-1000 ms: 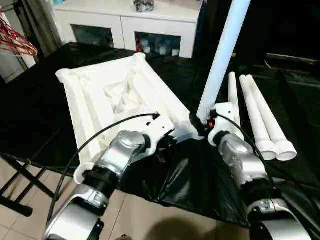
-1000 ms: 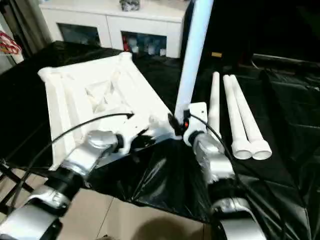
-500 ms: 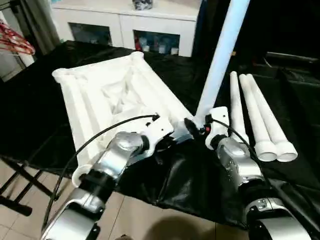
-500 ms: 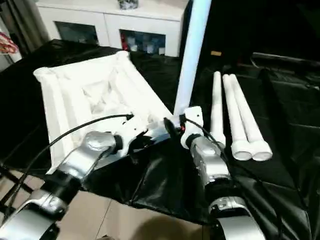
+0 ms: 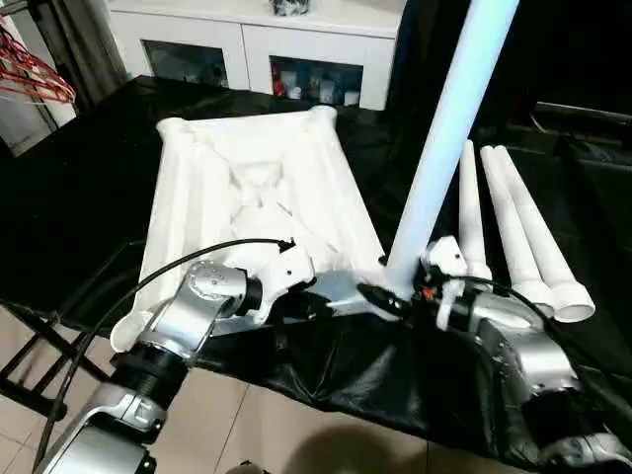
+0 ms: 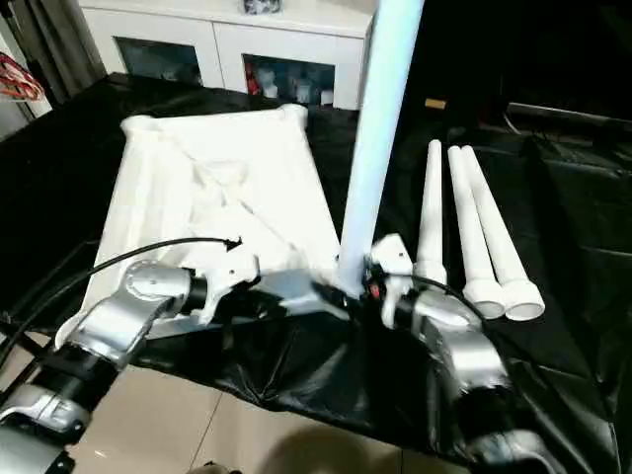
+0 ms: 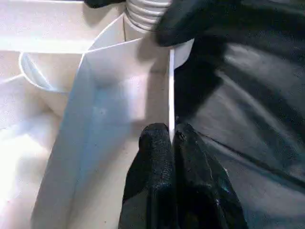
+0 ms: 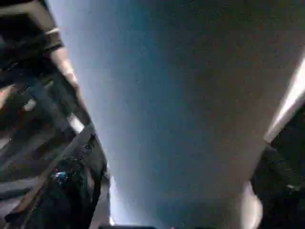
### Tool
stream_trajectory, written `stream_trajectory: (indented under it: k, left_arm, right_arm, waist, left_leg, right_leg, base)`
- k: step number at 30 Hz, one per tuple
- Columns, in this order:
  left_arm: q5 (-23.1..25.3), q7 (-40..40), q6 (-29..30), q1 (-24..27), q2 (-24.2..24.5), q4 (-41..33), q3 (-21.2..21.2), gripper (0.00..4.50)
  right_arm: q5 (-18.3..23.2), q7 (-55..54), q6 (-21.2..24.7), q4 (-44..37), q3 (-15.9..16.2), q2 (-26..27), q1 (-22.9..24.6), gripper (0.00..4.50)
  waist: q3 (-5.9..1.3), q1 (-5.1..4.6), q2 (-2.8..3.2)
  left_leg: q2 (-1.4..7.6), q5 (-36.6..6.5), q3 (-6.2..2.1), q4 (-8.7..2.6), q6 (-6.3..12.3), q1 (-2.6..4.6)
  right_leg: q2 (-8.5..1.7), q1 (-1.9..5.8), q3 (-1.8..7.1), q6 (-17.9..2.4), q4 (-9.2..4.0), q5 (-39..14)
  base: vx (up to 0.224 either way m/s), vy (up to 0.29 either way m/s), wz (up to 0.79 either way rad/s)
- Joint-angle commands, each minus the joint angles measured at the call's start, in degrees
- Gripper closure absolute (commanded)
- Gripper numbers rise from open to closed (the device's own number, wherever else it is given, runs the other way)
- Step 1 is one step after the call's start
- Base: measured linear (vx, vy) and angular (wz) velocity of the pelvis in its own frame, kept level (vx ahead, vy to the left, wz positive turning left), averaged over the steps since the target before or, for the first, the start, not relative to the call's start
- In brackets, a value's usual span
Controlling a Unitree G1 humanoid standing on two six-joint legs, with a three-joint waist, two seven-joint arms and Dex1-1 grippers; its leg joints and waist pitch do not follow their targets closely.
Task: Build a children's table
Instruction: Insert table leg to table base
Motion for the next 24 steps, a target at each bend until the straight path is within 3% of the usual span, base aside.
stream_trajectory:
  k: [1,4,13,17,19,21,23,24]
  left_arm:
    - [-1.65,-4.36,-0.86,0.24,-0.46,-1.32,-2.66,4.5]
    - [-1.61,-6.36,-0.82,0.11,0.37,-1.0,-2.93,4.5]
    - [-1.43,-7.66,-0.83,0.17,1.32,-0.44,-2.86,4.5]
    - [-1.47,-5.88,-1.06,0.29,0.59,0.05,-2.06,4.5]
    - [-0.65,-1.23,-1.23,-0.38,-1.04,1.56,-0.81,4.5]
    - [0.33,3.23,-1.15,-1.22,-2.42,3.03,0.17,4.5]
    - [1.79,11.25,-0.24,-2.98,-5.14,5.36,1.86,4.5]
    - [2.35,14.33,0.72,-3.63,-6.3,5.88,2.36,4.5]
  right_arm:
    - [-0.22,3.12,0.28,-2.89,1.95,-0.84,0.45,0.78]
    - [-1.41,5.34,0.9,-3.99,3.61,-2.34,1.01,0.78]
    - [-1.43,5.69,2.62,-4.63,4.17,-2.46,1.2,1.58]
    - [-1.08,4.32,3.16,-4.38,4.0,-0.95,1.73,1.66]
    - [-1.93,0.72,3.88,-3.14,3.66,0.75,1.53,1.67]
    - [-3.62,-3.45,3.49,-1.17,3.38,2.2,0.87,1.68]
    - [-7.08,-15.63,2.45,5.4,1.48,5.91,-2.04,1.68]
    - [-7.44,-19.89,2.89,7.6,0.51,7.56,-3.16,1.69]
  waist:
    - [-2.84,0.09,-0.59]
    - [-2.89,0.17,-0.61]
    - [-3.06,0.05,-0.8]
    - [-3.04,0.05,-0.86]
    - [-2.98,-0.02,-0.88]
    - [-2.74,-0.24,-0.87]
    - [-2.26,-0.61,-0.77]
    - [-2.17,-0.87,-0.85]
  left_leg:
    - [3.34,-7.11,-0.86,-3.37,5.33,0.55]
    - [3.32,-6.63,-0.87,-3.27,5.49,0.59]
    - [3.24,-5.02,-0.88,-3.03,6.03,0.51]
    - [3.24,-4.98,-0.84,-2.98,6.29,0.49]
    - [3.26,-5.56,-0.87,-3.05,5.9,0.55]
    - [3.22,-6.8,-0.89,-3.22,4.84,0.65]
    - [3.14,-10.87,-0.89,-3.63,2.22,1.14]
    - [2.97,-12.81,-1.1,-3.89,0.75,1.14]
  right_leg:
    - [-4.9,2.57,2.49,-13.43,-3.7,-0.12]
    - [-4.87,2.59,2.46,-13.7,-3.61,1.12]
    - [-4.88,2.76,2.39,-14.5,-3.26,3.1]
    - [-4.91,2.7,2.37,-14.68,-3.21,3.11]
    - [-4.91,2.65,2.38,-14.48,-3.33,1.82]
    - [-4.96,2.42,2.44,-14.2,-3.7,-1.01]
    - [-5.14,2.01,2.54,-13.25,-4.58,-9.91]
    - [-5.27,2.23,2.51,-12.13,-4.97,-15.17]
  base:
    - [0.0,0.0,0.0]
    - [0.0,0.0,0.0]
    - [0.0,0.0,0.0]
    - [0.0,0.0,0.0]
    - [0.0,0.0,0.0]
    - [0.0,0.0,0.0]
    - [0.0,0.0,0.0]
    - [-0.052,0.001,-0.03]
